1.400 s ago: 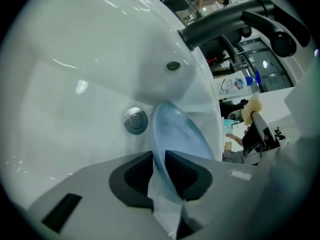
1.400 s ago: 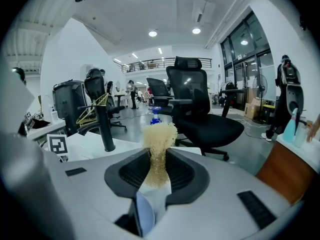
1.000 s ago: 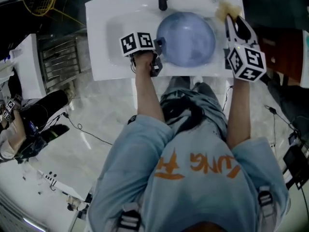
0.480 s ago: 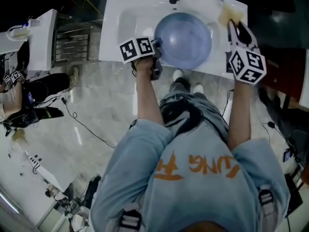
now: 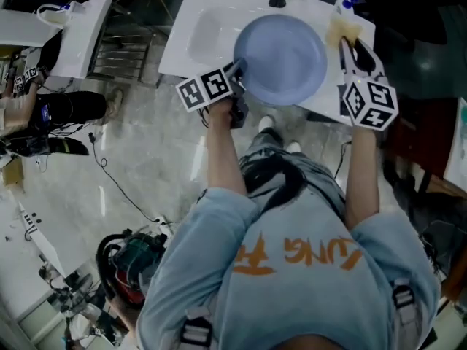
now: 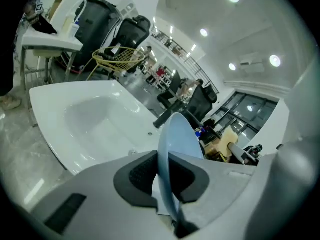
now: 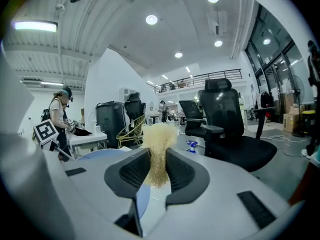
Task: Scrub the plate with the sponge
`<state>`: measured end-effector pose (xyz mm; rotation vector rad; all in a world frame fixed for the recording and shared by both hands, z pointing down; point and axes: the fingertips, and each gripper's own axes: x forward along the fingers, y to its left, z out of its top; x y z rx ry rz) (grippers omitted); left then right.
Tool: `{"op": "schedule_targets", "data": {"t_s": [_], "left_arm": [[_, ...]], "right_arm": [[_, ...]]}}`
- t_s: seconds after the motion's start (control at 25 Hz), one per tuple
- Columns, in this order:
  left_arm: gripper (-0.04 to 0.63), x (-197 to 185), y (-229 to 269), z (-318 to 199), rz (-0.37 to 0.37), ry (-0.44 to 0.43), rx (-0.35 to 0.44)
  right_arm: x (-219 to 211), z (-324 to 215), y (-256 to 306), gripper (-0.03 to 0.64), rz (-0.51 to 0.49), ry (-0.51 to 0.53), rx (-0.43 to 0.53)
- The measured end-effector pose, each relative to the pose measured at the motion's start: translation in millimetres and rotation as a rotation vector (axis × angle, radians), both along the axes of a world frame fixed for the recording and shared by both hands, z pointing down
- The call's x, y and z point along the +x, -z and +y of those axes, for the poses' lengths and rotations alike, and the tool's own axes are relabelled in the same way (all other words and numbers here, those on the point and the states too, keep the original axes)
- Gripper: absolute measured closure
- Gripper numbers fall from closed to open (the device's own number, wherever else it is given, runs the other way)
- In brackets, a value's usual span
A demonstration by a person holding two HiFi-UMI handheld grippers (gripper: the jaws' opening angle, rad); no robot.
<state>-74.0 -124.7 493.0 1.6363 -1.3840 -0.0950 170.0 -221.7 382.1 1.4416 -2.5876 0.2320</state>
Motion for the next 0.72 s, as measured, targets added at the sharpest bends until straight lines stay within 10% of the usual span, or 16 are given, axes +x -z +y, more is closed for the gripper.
{"op": "schedule_targets", "data": {"t_s": [0.72], "left_arm": [[0.569,22.4,90.9,-36.3,0.006,-0.062,0.222]], "right_arm": [[-115.3,8.8,71.9,0.523,0.054,0.262,0.082]]}}
